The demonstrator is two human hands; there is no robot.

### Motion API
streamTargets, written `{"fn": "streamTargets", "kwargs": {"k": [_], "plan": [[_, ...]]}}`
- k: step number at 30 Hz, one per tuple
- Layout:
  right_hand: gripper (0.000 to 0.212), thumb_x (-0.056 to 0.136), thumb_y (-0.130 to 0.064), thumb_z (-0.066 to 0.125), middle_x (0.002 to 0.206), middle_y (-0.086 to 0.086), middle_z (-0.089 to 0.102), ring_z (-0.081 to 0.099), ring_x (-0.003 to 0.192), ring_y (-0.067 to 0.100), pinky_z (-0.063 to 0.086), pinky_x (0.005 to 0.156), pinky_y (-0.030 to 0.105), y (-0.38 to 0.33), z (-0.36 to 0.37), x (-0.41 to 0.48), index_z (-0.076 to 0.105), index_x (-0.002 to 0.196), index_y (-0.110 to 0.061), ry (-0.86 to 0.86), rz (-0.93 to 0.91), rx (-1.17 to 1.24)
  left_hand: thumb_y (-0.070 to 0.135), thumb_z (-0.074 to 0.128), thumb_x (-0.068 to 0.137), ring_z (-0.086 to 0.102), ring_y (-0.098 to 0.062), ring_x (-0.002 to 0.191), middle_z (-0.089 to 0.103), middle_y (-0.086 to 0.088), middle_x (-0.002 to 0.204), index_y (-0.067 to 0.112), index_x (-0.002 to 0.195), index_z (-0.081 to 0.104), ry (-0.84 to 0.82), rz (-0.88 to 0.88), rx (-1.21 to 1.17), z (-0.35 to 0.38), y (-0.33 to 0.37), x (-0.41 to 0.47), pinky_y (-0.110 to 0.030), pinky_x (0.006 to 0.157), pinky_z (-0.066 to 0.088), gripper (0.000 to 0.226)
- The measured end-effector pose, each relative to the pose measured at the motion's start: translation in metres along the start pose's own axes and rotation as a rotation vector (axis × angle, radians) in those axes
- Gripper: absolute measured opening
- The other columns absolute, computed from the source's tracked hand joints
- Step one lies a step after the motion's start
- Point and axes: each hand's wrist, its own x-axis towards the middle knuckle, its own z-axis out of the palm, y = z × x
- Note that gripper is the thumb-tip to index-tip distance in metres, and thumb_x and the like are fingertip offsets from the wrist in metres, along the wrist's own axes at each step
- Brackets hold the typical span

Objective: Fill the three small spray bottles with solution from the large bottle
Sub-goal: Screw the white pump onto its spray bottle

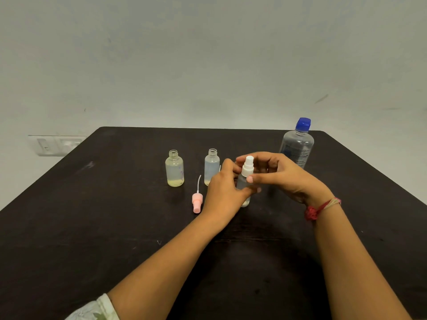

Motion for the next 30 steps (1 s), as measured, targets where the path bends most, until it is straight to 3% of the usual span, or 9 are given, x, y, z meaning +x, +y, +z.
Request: {"fn": "streamTargets", "kwargs": {"k": [3, 9, 11, 14, 17, 21, 24, 28, 30], "plan": [[0.035, 0.08, 0.001, 0.069, 0.107, 0.009, 0.071, 0.067, 0.104, 0.021, 0.052, 0.091, 0.029, -0.001, -0.001, 0.001, 0.065, 0.114, -0.006, 0.052, -0.022, -0.006, 0.029, 0.083, 0.071, 0.062, -0.01, 0.084, 0.062, 0.007, 0.089, 0.016, 0.098, 0.046, -0.004, 0.015, 0.012, -0.001, 0.0, 0.0, -0.019, 0.067, 0.048, 0.048], [0.03, 0.065, -0.005, 0.083, 0.081, 0.005, 0.068, 0.065, 0.075, 0.012, 0.053, 0.071, 0.022, 0.002, 0.009, 0.008, 0.063, 0.086, -0.009, 0.219, -0.065, -0.139, 0.028, 0.083, 0.072, 0.059, -0.004, 0.076, 0.059, 0.011, 0.082, 0.017, 0.097, 0.047, -0.007, 0.011, 0.029, -0.001, 0.0, 0.0, -0.012, 0.06, 0.043, 0.046], [0.036, 0.065, -0.006, 0.084, 0.088, 0.002, 0.067, 0.065, 0.081, 0.01, 0.054, 0.073, 0.021, 0.002, 0.01, 0.009, 0.063, 0.094, -0.011, 0.199, -0.055, -0.163, 0.028, 0.083, 0.071, 0.059, -0.004, 0.073, 0.059, 0.011, 0.078, 0.016, 0.096, 0.047, -0.003, 0.002, 0.026, -0.001, 0.0, 0.001, -0.012, 0.058, 0.042, 0.046], [0.048, 0.075, -0.001, 0.075, 0.113, 0.002, 0.068, 0.066, 0.104, 0.013, 0.054, 0.088, 0.025, 0.0, 0.003, 0.003, 0.061, 0.119, -0.014, 0.062, -0.005, -0.073, 0.029, 0.084, 0.07, 0.062, -0.007, 0.077, 0.062, 0.009, 0.082, 0.018, 0.095, 0.047, -0.001, -0.002, 0.012, -0.001, 0.0, 0.001, -0.016, 0.06, 0.045, 0.046], [0.036, 0.081, 0.003, 0.067, 0.109, 0.01, 0.07, 0.067, 0.104, 0.018, 0.053, 0.09, 0.026, -0.002, -0.002, 0.0, 0.065, 0.115, -0.007, 0.07, -0.031, -0.01, 0.029, 0.084, 0.07, 0.059, -0.006, 0.078, 0.06, 0.009, 0.084, 0.021, 0.094, 0.044, -0.001, 0.003, 0.014, 0.0, -0.001, 0.001, -0.013, 0.061, 0.041, 0.047], [0.026, 0.072, -0.001, 0.076, 0.089, 0.008, 0.071, 0.069, 0.085, 0.017, 0.054, 0.078, 0.022, 0.0, 0.001, 0.005, 0.067, 0.095, -0.008, 0.147, -0.053, -0.047, 0.03, 0.084, 0.071, 0.062, -0.01, 0.084, 0.063, 0.003, 0.091, 0.019, 0.096, 0.046, -0.011, 0.006, 0.014, 0.0, -0.002, 0.001, -0.017, 0.065, 0.045, 0.047], [0.029, 0.07, -0.004, 0.08, 0.083, 0.008, 0.065, 0.063, 0.077, 0.016, 0.052, 0.073, 0.02, 0.001, 0.003, 0.006, 0.064, 0.093, -0.01, 0.205, -0.052, -0.103, 0.03, 0.084, 0.071, 0.06, -0.009, 0.083, 0.062, 0.005, 0.09, 0.018, 0.097, 0.047, -0.002, 0.009, 0.02, 0.0, -0.002, 0.001, -0.013, 0.063, 0.042, 0.047], [0.047, 0.078, 0.001, 0.071, 0.117, 0.001, 0.067, 0.065, 0.105, 0.013, 0.053, 0.088, 0.025, -0.001, 0.001, 0.001, 0.059, 0.121, -0.013, 0.048, -0.011, -0.01, 0.028, 0.084, 0.071, 0.062, -0.008, 0.085, 0.063, 0.007, 0.09, 0.017, 0.097, 0.047, 0.002, 0.013, -0.005, 0.001, -0.002, 0.001, -0.015, 0.066, 0.045, 0.046], [0.042, 0.082, 0.002, 0.067, 0.116, 0.003, 0.068, 0.064, 0.109, 0.014, 0.051, 0.093, 0.026, -0.001, 0.0, 0.0, 0.061, 0.121, -0.009, 0.02, -0.023, -0.032, 0.027, 0.083, 0.072, 0.062, -0.008, 0.088, 0.063, 0.008, 0.093, 0.016, 0.098, 0.047, -0.002, 0.02, -0.004, 0.001, -0.001, 0.0, -0.014, 0.068, 0.046, 0.046]]}}
